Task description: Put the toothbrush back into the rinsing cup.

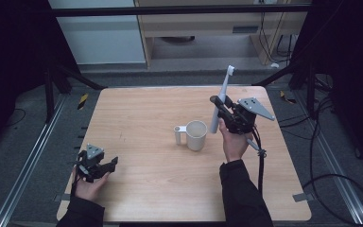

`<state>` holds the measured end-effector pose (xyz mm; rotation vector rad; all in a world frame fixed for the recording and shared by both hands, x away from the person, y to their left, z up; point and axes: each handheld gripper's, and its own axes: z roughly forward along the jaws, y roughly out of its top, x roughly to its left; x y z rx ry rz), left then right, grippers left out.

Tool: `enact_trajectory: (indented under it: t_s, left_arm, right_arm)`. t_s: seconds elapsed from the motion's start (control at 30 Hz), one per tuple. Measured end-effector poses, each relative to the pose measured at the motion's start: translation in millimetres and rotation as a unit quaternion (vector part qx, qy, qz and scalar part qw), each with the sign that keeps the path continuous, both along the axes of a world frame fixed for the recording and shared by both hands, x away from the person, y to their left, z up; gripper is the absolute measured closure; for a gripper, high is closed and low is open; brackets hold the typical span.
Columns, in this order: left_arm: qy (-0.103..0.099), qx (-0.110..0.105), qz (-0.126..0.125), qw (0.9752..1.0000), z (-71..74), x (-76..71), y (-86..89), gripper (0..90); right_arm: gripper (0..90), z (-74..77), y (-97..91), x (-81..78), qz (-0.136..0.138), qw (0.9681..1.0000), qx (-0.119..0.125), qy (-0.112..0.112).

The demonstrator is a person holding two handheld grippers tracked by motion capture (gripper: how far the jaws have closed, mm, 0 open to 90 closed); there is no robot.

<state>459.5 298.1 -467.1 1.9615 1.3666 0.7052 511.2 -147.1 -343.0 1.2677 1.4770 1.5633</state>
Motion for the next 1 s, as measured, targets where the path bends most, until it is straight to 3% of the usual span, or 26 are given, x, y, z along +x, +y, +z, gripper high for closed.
enact_trajectory:
  t_s: [0.27, 1.0]
  left_arm:
    - [0.0, -0.001, 0.0, 1.0, 0.0, 0.3, -0.1, 39.8]
    - [-0.003, -0.001, -0.001, 1.0, 0.2, 0.5, -0.6, 39.8]
  right_arm:
    - [67.3, -4.9, 13.1, 13.2, 0.011, 0.9999, 0.013, 0.003]
    - [67.4, -24.6, 38.5, 34.1, 0.031, 0.9992, 0.015, 0.021]
